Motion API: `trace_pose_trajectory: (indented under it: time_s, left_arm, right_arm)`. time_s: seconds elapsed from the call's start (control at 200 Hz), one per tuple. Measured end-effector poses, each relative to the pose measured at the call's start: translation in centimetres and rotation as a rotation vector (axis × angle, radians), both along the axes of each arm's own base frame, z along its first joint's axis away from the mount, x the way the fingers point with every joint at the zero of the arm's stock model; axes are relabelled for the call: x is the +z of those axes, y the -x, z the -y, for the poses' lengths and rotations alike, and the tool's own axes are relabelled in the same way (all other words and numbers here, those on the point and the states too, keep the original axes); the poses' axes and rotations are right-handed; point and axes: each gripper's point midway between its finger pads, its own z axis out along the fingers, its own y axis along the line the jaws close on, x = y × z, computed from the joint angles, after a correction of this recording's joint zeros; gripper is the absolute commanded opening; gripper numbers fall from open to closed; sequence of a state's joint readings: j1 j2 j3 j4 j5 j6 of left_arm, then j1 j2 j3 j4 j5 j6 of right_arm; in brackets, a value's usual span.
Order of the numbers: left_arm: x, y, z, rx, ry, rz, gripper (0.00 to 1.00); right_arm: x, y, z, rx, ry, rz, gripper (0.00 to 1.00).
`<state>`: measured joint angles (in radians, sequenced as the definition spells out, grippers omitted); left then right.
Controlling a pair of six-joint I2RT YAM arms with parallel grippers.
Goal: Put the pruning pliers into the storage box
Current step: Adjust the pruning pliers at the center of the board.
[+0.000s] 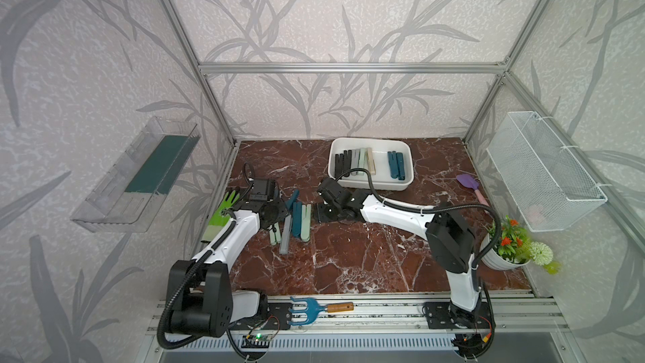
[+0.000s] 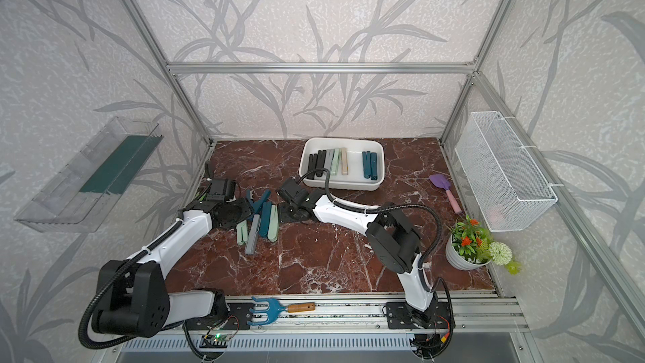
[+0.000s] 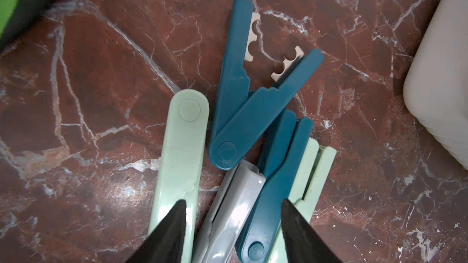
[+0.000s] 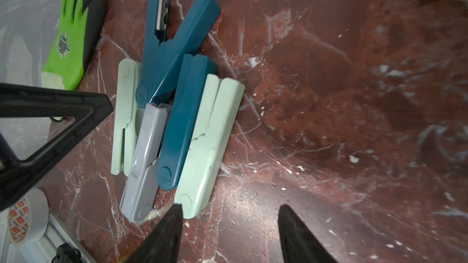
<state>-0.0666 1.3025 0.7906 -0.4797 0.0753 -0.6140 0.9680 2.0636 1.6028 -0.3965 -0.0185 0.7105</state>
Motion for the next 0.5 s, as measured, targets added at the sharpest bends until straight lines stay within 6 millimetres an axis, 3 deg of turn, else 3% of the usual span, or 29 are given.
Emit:
trace_pose_trajectory:
  time_s: [0.175, 0.31, 0.5]
  left_arm:
    - [-0.7, 0.8, -1.1, 0.045, 0.009, -0.01, 0.59]
    - [-1.4, 1.6, -2.0, 0.075, 0.002, -0.04, 0.59]
    - [-1.7, 1.6, -2.4, 0.1, -0.003, -0.048, 0.59]
  right_arm:
    - [-2.7, 0.9, -3.0, 0.043, 0.029, -0.033, 0.63]
    - [-4.3, 1.4, -3.0, 0.054, 0.069, -0.053, 0.63]
    - [-4.7, 1.4, -3.0, 0.06, 0.085, -0.057, 0.62]
